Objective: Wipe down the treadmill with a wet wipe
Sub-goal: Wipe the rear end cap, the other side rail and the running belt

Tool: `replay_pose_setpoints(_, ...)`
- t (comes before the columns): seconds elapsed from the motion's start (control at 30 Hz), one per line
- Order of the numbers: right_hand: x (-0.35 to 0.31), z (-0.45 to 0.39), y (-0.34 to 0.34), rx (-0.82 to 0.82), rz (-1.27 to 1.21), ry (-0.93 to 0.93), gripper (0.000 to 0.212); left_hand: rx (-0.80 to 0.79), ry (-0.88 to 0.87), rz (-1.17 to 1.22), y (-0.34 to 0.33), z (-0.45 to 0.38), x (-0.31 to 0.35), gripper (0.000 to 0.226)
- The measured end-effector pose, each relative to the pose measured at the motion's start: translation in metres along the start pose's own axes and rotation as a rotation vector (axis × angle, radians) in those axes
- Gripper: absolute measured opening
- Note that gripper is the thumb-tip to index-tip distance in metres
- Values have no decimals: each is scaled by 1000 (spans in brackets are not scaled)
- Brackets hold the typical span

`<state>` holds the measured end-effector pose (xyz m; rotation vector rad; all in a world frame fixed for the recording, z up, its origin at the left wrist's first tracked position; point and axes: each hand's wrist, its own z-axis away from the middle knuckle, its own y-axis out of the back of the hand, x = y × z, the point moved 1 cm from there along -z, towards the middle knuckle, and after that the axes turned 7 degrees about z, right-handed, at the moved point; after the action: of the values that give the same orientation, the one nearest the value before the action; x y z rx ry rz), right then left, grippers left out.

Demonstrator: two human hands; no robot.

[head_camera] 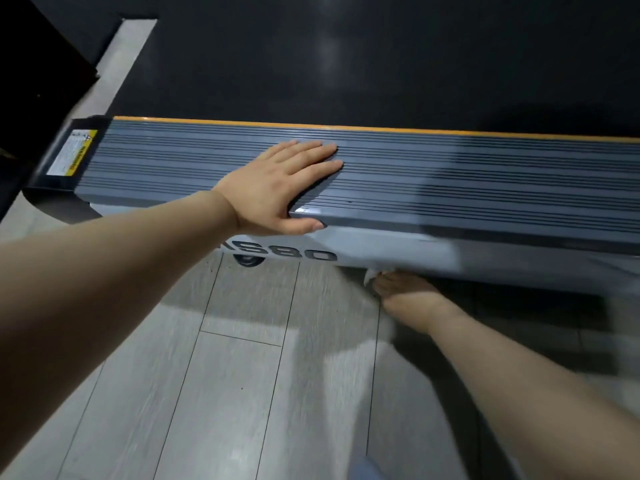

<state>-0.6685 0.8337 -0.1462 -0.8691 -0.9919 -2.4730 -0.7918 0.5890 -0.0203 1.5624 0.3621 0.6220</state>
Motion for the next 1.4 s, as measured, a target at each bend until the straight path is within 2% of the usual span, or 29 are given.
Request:
replay_pose_setpoints(0.07, -5, 2, 0, -91, -236, 34, 65, -22, 30, -12, 0, 0, 1, 90)
replay_pose_setpoints(0.1, -4, 2, 6, -96, -251, -13, 65, -36, 42, -13, 0, 1, 2, 90)
replay_pose_setpoints(0.17, 4, 11, 17, 109, -284, -190, 64, -46, 54, 0, 1, 1, 3, 91)
replay_pose_setpoints(0.27, 31, 26, 22, 341, -308, -352, 64, -34, 41, -1, 1, 0, 2, 91)
replay_pose_setpoints(0.3, 34, 29, 20, 359, -269, -392, 61, -32, 38, -2, 0, 0, 1, 91)
replay_pose_setpoints(0.4, 30, 35, 14, 309, -154, -403, 61, -29, 38, 10, 0, 0, 1, 91)
replay_pose_setpoints(0.5, 3, 36, -2, 116, -56, -219, 67, -34, 51, 3, 0, 1, 1, 91)
replay_pose_setpoints(0.6, -4, 38, -4, 18, -67, -177, 64, -34, 54, 1, 0, 1, 1, 91)
replay_pose_setpoints(0.67, 4, 42, 0, 121, -126, -277, 63, -34, 54, -2, 0, 1, 1, 91)
replay_pose_setpoints(0.73, 19, 53, 8, 411, -329, -554, 57, -27, 52, -1, -1, 1, 0, 91)
replay_pose_setpoints(0.77, 25, 60, 9, 493, -424, -662, 55, -26, 52, 2, -1, 1, 1, 91)
replay_pose_setpoints(0.8, 27, 66, 9, 501, -438, -710, 55, -27, 53, 4, -1, 1, 1, 91)
replay_pose_setpoints(0.87, 18, 73, 3, 400, -294, -635, 59, -27, 57, 3, 0, 2, 2, 91)
replay_pose_setpoints(0.93, 4, 73, -7, 198, -141, -469, 64, -27, 57, -5, 0, 1, 2, 91)
replay_pose_setpoints(1.0, -7, 75, -14, -28, -91, -237, 76, -27, 57, -4, -1, 1, 2, 91)
replay_pose_setpoints(1.03, -9, 78, -19, -37, -66, -165, 78, -27, 61, -1, -1, 2, 2, 92)
replay_pose_setpoints(1.1, 3, 85, -20, -37, 13, -165, 66, -35, 62, 0, 0, 1, 1, 92)
replay_pose_setpoints(1.2, 12, 95, -19, 270, -189, -470, 62, -34, 61, 10, 0, 2, 1, 92)
replay_pose_setpoints(1.27, 11, 103, -20, 340, -283, -630, 63, -25, 49, 20, -1, 2, 1, 91)
replay_pose_setpoints(1.33, 3, 106, -23, 255, -288, -584, 63, -11, 35, 24, -1, 1, 0, 91)
replay_pose_setpoints(1.4, -9, 104, -27, 32, -228, -302, 61, -4, 32, 13, -2, 1, -1, 91)
